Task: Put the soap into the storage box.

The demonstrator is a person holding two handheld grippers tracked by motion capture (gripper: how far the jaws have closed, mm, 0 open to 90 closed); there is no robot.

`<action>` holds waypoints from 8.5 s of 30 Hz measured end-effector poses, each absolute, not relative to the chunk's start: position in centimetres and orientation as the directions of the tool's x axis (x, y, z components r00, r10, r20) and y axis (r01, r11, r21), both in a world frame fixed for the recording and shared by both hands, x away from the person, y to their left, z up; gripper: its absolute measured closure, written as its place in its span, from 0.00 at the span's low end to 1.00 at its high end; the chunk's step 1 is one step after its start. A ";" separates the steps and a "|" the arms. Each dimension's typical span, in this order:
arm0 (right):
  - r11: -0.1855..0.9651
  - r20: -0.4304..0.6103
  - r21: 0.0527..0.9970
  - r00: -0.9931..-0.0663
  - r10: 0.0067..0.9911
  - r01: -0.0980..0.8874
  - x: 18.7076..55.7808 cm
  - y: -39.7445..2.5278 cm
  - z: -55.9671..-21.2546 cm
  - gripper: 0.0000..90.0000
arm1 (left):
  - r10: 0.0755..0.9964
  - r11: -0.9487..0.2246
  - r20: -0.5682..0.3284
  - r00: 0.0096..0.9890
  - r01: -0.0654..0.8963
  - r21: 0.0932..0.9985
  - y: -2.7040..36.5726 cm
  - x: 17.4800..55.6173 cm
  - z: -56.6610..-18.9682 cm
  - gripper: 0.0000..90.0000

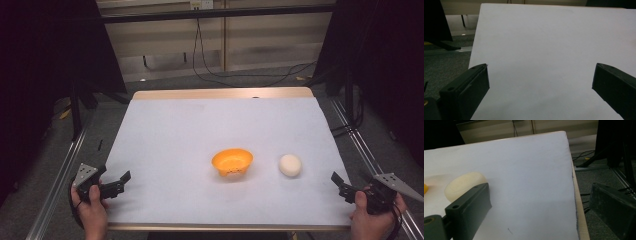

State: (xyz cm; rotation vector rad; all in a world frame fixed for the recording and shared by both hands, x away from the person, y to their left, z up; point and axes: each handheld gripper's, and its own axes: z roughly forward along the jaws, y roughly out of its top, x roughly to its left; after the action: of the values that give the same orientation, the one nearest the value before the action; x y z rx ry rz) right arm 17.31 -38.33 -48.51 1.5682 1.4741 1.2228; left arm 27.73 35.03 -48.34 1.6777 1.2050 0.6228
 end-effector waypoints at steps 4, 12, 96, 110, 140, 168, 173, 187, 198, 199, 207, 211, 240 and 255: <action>-0.150 0.188 0.915 -0.067 0.980 0.375 17.4 -38.4 -48.5 0.07 | 0.918 -0.068 -0.116 0.380 0.437 0.897 35.0 27.8 -48.4 0.01; -0.141 0.180 0.910 -0.066 0.981 0.390 17.6 -38.3 -48.5 0.06 | 0.917 -0.073 -0.108 0.383 0.428 0.901 34.9 27.6 -48.3 0.01; 0.316 0.080 0.484 -0.401 0.913 0.816 28.8 -27.7 -44.9 0.06 | 0.916 -0.088 -0.098 0.389 0.433 0.897 34.8 27.7 -48.3 0.01; 0.284 0.117 0.467 -0.378 0.918 0.837 30.1 -26.9 -45.7 0.23 | 0.915 -0.085 -0.101 0.390 0.433 0.897 34.9 27.7 -48.3 0.01; 0.314 0.143 0.503 -0.436 0.889 0.805 30.1 -24.4 -41.9 0.28 | 0.917 -0.081 -0.104 0.385 0.436 0.896 34.9 27.7 -48.3 0.01; 0.397 0.165 0.528 -0.550 0.819 0.750 32.2 -17.0 -40.0 0.28 | 0.917 -0.077 -0.109 0.384 0.438 0.896 34.9 27.7 -48.3 0.00; 0.415 0.168 0.526 -0.569 0.805 0.743 32.6 -15.4 -40.0 0.28 | 0.917 -0.076 -0.110 0.384 0.438 0.896 34.9 27.7 -48.3 0.00; 0.451 0.175 0.518 -0.606 0.776 0.727 33.5 -12.4 -40.4 0.28 | 0.917 -0.080 -0.106 0.385 0.437 0.896 34.9 27.7 -48.3 0.00; 0.472 0.164 0.495 -0.612 0.774 0.729 33.7 -11.3 -41.4 0.28 | 0.917 -0.075 -0.111 0.384 0.438 0.896 34.9 27.7 -48.3 0.00; 0.480 0.155 0.492 -0.616 0.772 0.726 33.7 -11.2 -41.5 0.27 | 0.917 -0.075 -0.111 0.384 0.438 0.896 34.9 27.7 -48.3 0.00; 0.487 0.124 0.517 -0.624 0.772 0.704 33.3 -11.1 -41.4 0.18 | 0.917 -0.075 -0.110 0.384 0.438 0.896 34.9 27.7 -48.3 0.00; 0.483 0.124 0.533 -0.629 0.768 0.694 33.2 -11.6 -41.2 0.10 | 0.916 -0.073 -0.112 0.384 0.437 0.897 34.9 27.7 -48.3 0.00; 0.255 0.090 0.686 -0.427 0.900 0.682 29.2 -23.9 -42.7 0.00 | 0.918 -0.081 -0.103 0.383 0.436 0.896 34.9 27.7 -48.3 0.00; 0.161 0.113 0.691 -0.325 0.939 0.705 25.9 -30.0 -45.4 0.00 | 0.916 -0.086 -0.099 0.389 0.433 0.897 34.9 27.7 -48.3 0.00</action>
State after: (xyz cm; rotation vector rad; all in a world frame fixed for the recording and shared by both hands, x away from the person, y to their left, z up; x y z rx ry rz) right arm 25.90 -30.02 -45.36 1.5705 2.1022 0.9506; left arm 27.70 34.86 -48.33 1.6933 1.1990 0.6348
